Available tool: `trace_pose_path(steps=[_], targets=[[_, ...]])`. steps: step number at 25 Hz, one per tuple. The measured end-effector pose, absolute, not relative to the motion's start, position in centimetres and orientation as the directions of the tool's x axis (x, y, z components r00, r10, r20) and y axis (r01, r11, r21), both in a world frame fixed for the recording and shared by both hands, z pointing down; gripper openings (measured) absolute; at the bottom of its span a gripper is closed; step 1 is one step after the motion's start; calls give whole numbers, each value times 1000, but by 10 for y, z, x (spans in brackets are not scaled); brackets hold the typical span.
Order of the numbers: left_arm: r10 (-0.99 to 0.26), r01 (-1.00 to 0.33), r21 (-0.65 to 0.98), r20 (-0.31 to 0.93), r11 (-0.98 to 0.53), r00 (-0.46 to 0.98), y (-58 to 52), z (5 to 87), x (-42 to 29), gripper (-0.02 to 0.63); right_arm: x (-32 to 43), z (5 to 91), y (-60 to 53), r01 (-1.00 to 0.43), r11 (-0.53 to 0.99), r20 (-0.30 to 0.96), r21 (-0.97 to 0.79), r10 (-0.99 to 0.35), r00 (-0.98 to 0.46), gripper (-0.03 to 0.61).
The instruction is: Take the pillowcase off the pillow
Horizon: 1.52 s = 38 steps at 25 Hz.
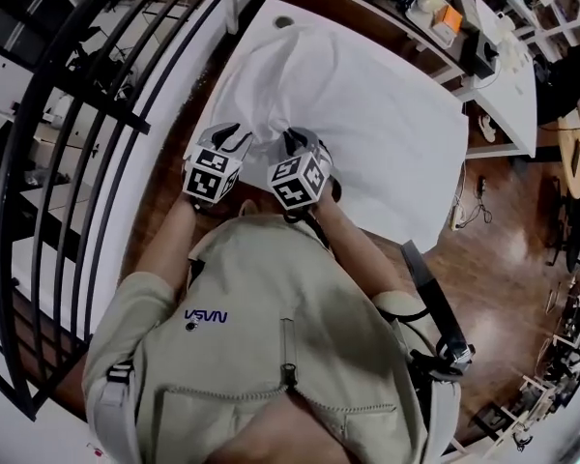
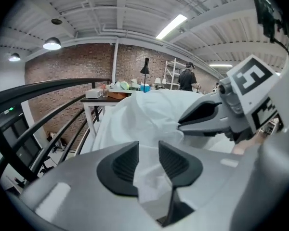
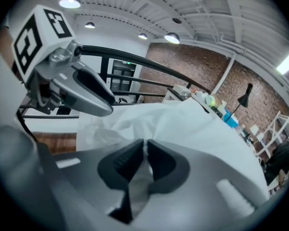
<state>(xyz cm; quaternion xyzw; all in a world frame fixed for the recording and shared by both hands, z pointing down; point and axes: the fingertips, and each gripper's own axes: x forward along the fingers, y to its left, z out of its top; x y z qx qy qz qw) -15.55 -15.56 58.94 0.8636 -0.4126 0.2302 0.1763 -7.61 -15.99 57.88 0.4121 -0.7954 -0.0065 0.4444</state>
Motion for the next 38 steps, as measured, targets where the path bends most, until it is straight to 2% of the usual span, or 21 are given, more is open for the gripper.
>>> trace_pose_path(steps=[4, 8, 10, 12, 18, 24, 31, 35, 38], targets=[[-622, -789, 99, 559, -607, 548, -176, 602, -154, 138, -69, 569, -142, -695, 626, 685, 353, -679, -264, 9], [-532, -709, 107, 587, -697, 611, -179, 608, -117, 140, -52, 559, -129, -752, 575, 666, 322, -703, -252, 8], [-496, -679, 86, 619, -729, 610, -172, 613, -105, 73, -45, 554, -123, -776, 549, 655, 310, -715, -244, 8], [-508, -679, 48, 627, -732, 591, -168, 616, -106, 29, -37, 546, -116, -805, 516, 642, 294, -730, -234, 8], [-581, -727, 67, 553, -683, 597, -159, 598, -123, 23, 0, 545, -101, -920, 349, 616, 179, -769, -172, 8], [-645, -789, 242, 468, -564, 604, -148, 595, -144, 8, 24, 541, -102, -962, 247, 607, 116, -784, -128, 8], [-616, -794, 257, 518, -551, 594, -139, 613, -144, 8, 19, 580, -100, -938, 343, 717, 42, -664, -211, 21], [-650, -811, 196, 508, -551, 565, -142, 608, -141, 8, 12, 566, -98, -917, 398, 700, 29, -663, -265, 64], [-669, -820, 165, 501, -549, 549, -144, 606, -140, 8, -3, 535, -98, -887, 457, 635, 69, -706, -314, 78]])
